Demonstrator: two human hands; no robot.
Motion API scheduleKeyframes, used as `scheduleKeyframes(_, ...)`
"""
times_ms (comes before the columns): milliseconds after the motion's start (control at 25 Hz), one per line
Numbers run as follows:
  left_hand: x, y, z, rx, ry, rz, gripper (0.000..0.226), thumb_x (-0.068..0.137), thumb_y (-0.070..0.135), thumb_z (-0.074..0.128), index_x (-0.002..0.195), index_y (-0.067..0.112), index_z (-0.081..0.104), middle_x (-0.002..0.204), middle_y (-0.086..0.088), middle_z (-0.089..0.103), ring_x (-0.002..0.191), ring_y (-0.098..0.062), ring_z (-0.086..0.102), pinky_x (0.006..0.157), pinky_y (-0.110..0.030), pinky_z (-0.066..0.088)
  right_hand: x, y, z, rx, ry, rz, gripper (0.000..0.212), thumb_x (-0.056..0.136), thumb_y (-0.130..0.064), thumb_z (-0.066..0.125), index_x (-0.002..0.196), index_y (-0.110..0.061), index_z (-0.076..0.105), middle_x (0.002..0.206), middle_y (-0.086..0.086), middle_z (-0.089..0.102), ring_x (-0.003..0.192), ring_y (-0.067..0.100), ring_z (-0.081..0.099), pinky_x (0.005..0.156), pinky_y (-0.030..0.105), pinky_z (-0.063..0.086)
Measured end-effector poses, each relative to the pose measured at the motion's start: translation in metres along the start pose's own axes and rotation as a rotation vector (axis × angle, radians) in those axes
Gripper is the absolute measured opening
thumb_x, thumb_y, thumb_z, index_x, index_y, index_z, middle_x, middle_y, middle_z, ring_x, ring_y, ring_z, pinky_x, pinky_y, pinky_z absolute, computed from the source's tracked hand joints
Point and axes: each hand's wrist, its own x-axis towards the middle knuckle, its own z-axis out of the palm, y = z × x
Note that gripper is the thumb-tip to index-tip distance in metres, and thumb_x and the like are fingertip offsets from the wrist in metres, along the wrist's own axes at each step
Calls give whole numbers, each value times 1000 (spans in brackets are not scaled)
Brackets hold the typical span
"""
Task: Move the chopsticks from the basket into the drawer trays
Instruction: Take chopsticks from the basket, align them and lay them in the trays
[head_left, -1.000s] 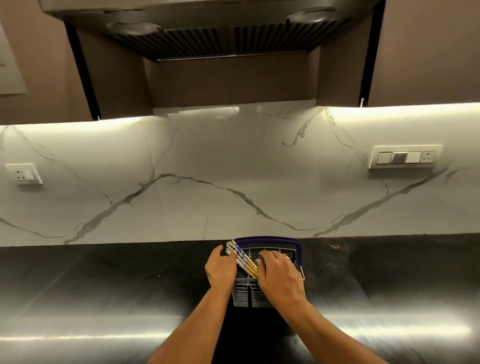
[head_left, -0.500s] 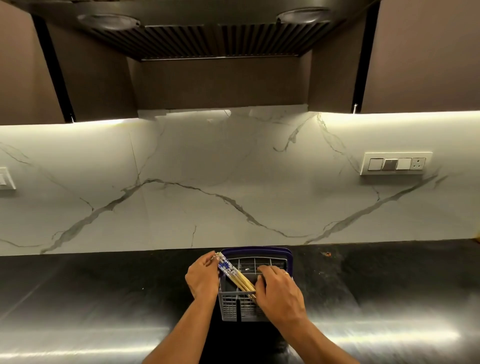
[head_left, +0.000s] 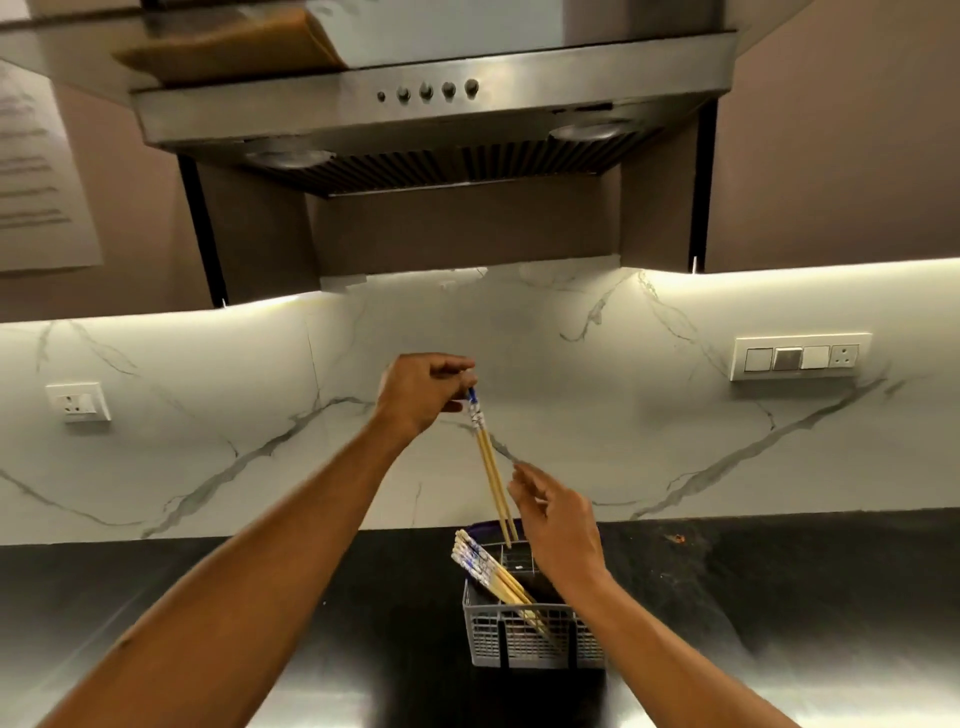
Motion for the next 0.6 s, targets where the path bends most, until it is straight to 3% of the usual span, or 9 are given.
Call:
scheduleKeyframes(80,-5,33,-1,12,-71,57,23,87,7,72,110,5,74,92,-11,76,72,-13,75,65,-21,61,7,-23,-13,20,56,-42,35,95,-25,64,129,-19,63,117,-4,68,99,9,67,79,13,55)
scheduleKeyframes(280,-21,80,3,-85,-115,90,23,88,5,70,111,5,73,94,-11,76,78,-18,76,66,-22,61,8,-56,-46,51,103,-105,21,92,-21,67,113,-20,72,83,-14,69,67,5,64,61,9,52)
scheduleKeyframes(360,-26,90,5,-108,-136,90,23,89,4,69,111,4,73,95,-12,76,78,-19,76,65,-24,62,6,-61,-56,91,98,-66,16,91,-20,68,106,-20,75,82,-12,72,70,6,67,62,11,53)
scheduleKeyframes(520,-36,103,11,-100,-179,99,23,89,5,70,111,5,73,96,-13,76,80,-21,76,68,-28,63,1,-72,-72,232,19,44,12,89,-13,70,92,-22,77,82,-1,76,78,19,73,79,32,62)
scheduleKeyframes(600,-42,102,15,-107,-205,95,22,89,6,70,110,6,74,95,-12,77,80,-21,77,68,-27,63,-6,-72,-80,282,-52,101,15,88,-11,71,85,-25,77,82,4,77,80,23,74,81,35,62)
